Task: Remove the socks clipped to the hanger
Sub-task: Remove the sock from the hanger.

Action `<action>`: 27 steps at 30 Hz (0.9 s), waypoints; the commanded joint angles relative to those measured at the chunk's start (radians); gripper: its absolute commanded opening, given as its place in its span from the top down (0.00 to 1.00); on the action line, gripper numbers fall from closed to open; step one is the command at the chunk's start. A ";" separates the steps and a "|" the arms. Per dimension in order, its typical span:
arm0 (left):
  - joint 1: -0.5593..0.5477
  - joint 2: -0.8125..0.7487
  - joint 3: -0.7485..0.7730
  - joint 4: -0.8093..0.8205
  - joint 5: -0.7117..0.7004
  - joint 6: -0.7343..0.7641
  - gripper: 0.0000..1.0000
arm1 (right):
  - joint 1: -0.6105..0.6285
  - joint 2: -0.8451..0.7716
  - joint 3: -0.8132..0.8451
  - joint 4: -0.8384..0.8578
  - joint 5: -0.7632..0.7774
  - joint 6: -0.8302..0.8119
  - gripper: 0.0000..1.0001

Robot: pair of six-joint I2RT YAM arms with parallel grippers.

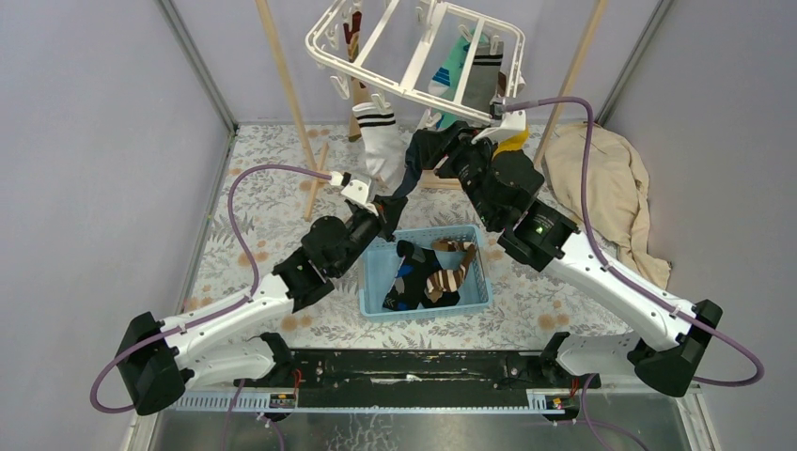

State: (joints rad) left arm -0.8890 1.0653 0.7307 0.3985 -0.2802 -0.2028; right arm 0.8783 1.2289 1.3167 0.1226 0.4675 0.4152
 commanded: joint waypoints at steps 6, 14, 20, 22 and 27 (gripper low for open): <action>0.005 0.007 0.000 0.068 0.030 -0.003 0.91 | 0.006 -0.007 -0.033 0.184 0.105 -0.047 0.45; 0.005 0.014 0.002 0.072 0.039 -0.011 0.91 | 0.006 0.030 -0.005 0.211 0.111 -0.067 0.45; 0.006 0.015 0.002 0.072 0.041 -0.012 0.91 | 0.007 0.052 0.009 0.222 0.119 -0.072 0.48; 0.007 0.015 0.001 0.072 0.041 -0.012 0.91 | 0.007 0.052 0.006 0.231 0.128 -0.076 0.48; 0.008 0.019 0.002 0.074 0.043 -0.014 0.91 | 0.007 0.045 -0.015 0.270 0.160 -0.091 0.49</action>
State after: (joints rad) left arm -0.8890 1.0790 0.7307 0.4114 -0.2428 -0.2100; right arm 0.8783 1.2934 1.2800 0.2913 0.5652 0.3504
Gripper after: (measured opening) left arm 0.091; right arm 0.515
